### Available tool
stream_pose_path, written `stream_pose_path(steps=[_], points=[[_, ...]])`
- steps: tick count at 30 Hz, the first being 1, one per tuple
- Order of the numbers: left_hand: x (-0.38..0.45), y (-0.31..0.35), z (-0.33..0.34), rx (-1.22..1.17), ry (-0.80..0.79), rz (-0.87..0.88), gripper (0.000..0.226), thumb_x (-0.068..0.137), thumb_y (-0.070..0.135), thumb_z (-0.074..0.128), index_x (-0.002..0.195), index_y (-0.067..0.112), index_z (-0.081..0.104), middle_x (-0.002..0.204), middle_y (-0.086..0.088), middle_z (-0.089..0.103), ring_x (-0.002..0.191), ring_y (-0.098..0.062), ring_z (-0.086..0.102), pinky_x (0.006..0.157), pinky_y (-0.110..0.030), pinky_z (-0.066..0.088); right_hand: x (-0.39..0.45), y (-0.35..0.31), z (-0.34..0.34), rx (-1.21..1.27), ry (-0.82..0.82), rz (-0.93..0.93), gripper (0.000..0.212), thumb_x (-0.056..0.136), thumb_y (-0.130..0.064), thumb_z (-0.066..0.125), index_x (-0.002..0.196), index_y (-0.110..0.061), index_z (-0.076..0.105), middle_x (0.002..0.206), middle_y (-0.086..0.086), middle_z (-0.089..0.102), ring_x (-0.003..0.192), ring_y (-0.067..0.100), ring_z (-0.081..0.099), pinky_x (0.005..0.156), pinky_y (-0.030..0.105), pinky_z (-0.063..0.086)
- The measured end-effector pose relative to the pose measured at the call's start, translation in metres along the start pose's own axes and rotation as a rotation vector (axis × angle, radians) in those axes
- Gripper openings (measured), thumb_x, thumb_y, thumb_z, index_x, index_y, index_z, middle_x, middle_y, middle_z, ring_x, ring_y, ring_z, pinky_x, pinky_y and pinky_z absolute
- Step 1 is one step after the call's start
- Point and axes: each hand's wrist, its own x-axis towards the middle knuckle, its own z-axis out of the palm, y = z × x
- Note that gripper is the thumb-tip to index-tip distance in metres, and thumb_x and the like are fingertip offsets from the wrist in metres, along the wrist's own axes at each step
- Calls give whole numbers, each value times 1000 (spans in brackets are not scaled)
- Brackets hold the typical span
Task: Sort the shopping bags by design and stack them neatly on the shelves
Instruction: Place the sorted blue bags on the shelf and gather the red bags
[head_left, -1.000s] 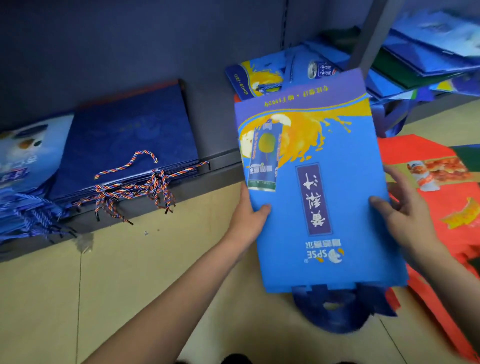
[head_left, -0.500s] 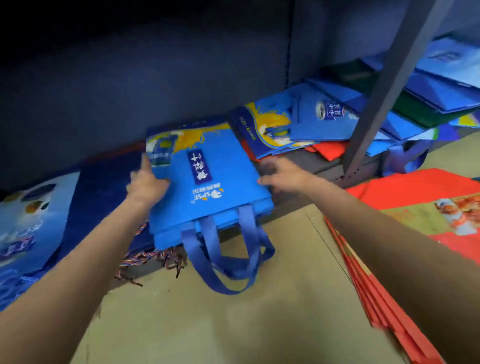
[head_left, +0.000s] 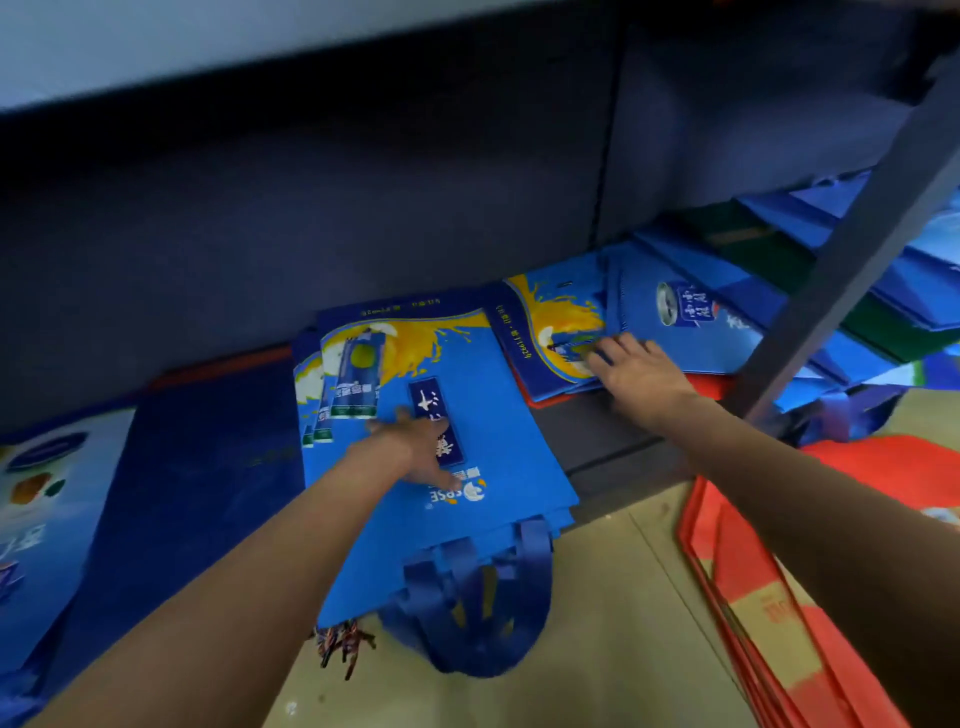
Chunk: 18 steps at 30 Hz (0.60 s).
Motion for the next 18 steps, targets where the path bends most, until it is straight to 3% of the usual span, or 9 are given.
stream_pose_path(steps=[2, 4, 5, 7, 9, 11, 13, 15, 18], points=[[-1, -1, 1, -10, -12, 3, 89, 87, 54, 56, 152, 20, 5, 156, -14, 12, 145, -30, 3, 114, -48, 18, 12, 2, 2, -51, 63, -1, 48, 92, -14, 48, 138, -13, 33, 138, 7, 38, 129, 28, 31, 98, 35, 30], [3, -3, 4, -10, -12, 9, 88, 88, 53, 55, 152, 20, 4, 156, -13, 17, 146, -30, -2, 115, -51, 13, 18, 0, 1, -157, 117, -70, 39, 86, -14, 57, 124, -9, 50, 122, 9, 54, 118, 30, 44, 90, 35, 38], [5, -3, 6, -13, -16, 4, 89, 88, 53, 55, 152, 21, 3, 155, -13, 18, 145, -30, -3, 115, -52, 12, 18, 0, -1, -202, 150, -109, 35, 74, -13, 71, 107, -6, 61, 102, 10, 63, 104, 31, 54, 80, 35, 44], [10, -5, 11, -21, -18, -6, 90, 87, 56, 55, 152, 23, 1, 156, -16, 15, 145, -33, -6, 115, -53, 9, 19, 5, -8, -180, 282, -150, 30, 47, -5, 84, 72, -3, 68, 64, 10, 63, 76, 32, 61, 60, 30, 47], [10, -6, 13, -63, 0, -17, 91, 86, 55, 57, 152, 25, 2, 157, -16, 10, 145, -33, -7, 115, -54, 7, 12, 9, -28, -87, 267, -70, 19, 64, -3, 73, 81, 0, 67, 71, 13, 65, 91, 35, 56, 72, 36, 41], [2, -10, 17, -212, 91, 0, 86, 86, 48, 61, 151, 25, 10, 157, -14, 10, 146, -31, -2, 116, -50, 7, 9, 12, -43, 25, 347, 10, 24, 77, 0, 59, 100, -1, 65, 87, 17, 62, 107, 34, 43, 81, 39, 27], [-15, -17, 23, -536, 269, 19, 75, 87, 38, 64, 149, 23, 23, 155, -11, 21, 144, -27, 16, 116, -39, 17, -5, 11, -58, 176, 481, 13, 29, 66, 7, 66, 94, -2, 70, 77, 19, 56, 96, 29, 40, 77, 40, 34], [-39, -26, 23, -953, 417, -18, 62, 91, 33, 60, 145, 20, 34, 148, -6, 37, 136, -22, 34, 110, -31, 29, -29, 0, -59, 274, 644, -102, 33, 55, 11, 71, 84, -5, 71, 68, 16, 51, 84, 25, 34, 67, 40, 43], [-67, -39, 11, -1291, 599, -122, 42, 97, 33, 49, 135, 15, 48, 127, -4, 54, 115, -24, 49, 92, -33, 40, -83, -17, -32, 316, 674, -269, 31, 71, -3, 52, 97, -11, 68, 76, 10, 51, 81, 23, 38, 65, 32, 30]])
